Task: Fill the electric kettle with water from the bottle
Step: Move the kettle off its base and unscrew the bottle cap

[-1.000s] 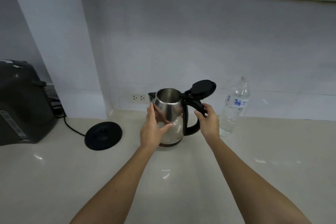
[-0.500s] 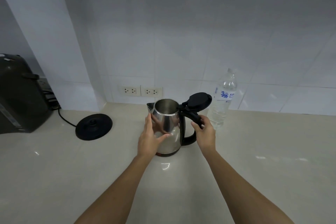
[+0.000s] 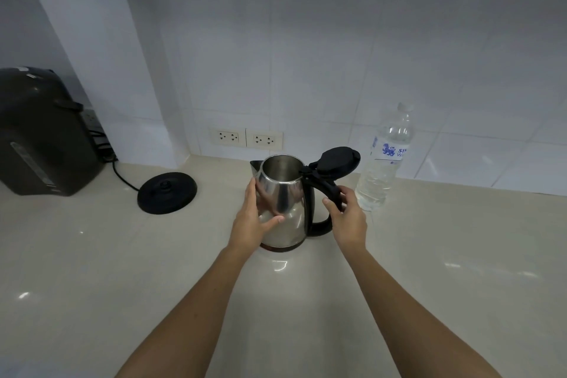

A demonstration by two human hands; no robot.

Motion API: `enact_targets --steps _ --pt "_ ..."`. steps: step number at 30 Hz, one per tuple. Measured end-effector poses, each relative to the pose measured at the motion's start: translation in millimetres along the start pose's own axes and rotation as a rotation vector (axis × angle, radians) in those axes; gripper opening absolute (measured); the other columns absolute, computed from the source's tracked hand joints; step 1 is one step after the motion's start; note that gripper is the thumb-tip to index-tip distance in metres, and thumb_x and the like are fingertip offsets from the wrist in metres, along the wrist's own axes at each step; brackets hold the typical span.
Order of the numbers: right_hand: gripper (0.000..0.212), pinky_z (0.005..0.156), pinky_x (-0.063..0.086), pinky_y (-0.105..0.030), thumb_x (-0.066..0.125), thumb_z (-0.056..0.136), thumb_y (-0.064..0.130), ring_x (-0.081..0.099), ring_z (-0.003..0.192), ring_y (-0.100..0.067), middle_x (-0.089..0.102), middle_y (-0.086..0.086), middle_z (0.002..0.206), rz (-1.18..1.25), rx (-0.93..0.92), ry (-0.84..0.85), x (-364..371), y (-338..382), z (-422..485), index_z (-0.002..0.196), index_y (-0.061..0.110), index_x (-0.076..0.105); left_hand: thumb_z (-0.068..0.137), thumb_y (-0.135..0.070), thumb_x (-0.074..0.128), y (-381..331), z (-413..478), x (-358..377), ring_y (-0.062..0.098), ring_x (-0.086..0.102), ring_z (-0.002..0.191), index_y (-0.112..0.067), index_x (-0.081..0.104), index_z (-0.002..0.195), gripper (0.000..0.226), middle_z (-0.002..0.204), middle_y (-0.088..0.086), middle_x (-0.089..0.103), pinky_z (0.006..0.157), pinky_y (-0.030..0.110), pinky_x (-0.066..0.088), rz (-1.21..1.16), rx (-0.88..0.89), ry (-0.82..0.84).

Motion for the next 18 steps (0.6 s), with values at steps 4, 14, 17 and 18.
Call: enact_targets --steps 4,14,17,18 --pt "0.033 0.083 0.049 -0.033 0.063 0.088 0.032 0.061 0.091 -0.015 0.060 0.013 0.095 -0.026 -0.010 0.004 -0.3 0.4 -0.8 0.119 0.031 0.052 0.076 -0.030 0.081 0.5 -1.8 0.2 0.002 0.049 0.119 -0.040 0.003 0.152 0.109 0.147 -0.011 0.043 0.098 0.023 0.039 0.011 0.006 -0.001" --pt "0.042 0.088 0.042 -0.024 0.062 0.089 0.015 0.061 0.105 -0.016 0.063 0.007 0.104 -0.046 -0.008 0.065 -3.4 7.2 -6.7 0.128 0.027 0.052 0.080 -0.033 0.077 -4.4 0.5 1.8 0.015 0.036 0.141 -0.028 -0.003 0.155 0.110 0.159 -0.004 0.023 0.110 0.037 0.039 0.046 0.069 0.038" --pt "0.047 0.094 0.037 -0.022 0.060 0.091 0.017 0.055 0.117 -0.015 0.062 0.004 0.120 -0.156 -0.010 0.166 -8.3 5.5 -4.3 0.135 0.028 0.048 0.081 -0.039 0.075 -7.8 -0.8 -1.7 0.017 0.022 0.147 -0.028 -0.007 0.155 0.111 0.163 -0.003 0.011 0.112 0.042 0.036 0.096 0.077 0.015" --pt "0.049 0.096 0.035 -0.022 0.059 0.092 0.019 0.053 0.121 -0.015 0.061 0.003 0.126 -0.199 -0.009 0.180 -12.1 5.5 -2.9 0.138 0.027 0.045 0.081 -0.040 0.074 -9.2 -0.1 -3.3 0.017 0.016 0.149 -0.027 -0.009 0.155 0.111 0.164 -0.002 0.005 0.114 0.043 0.033 0.105 0.078 0.006"
Point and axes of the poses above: each hand's wrist, its own z-axis towards the middle knuckle, its own x-axis out of the palm, y = z × x, the point moved 9 cm from there along z, towards the middle knuckle
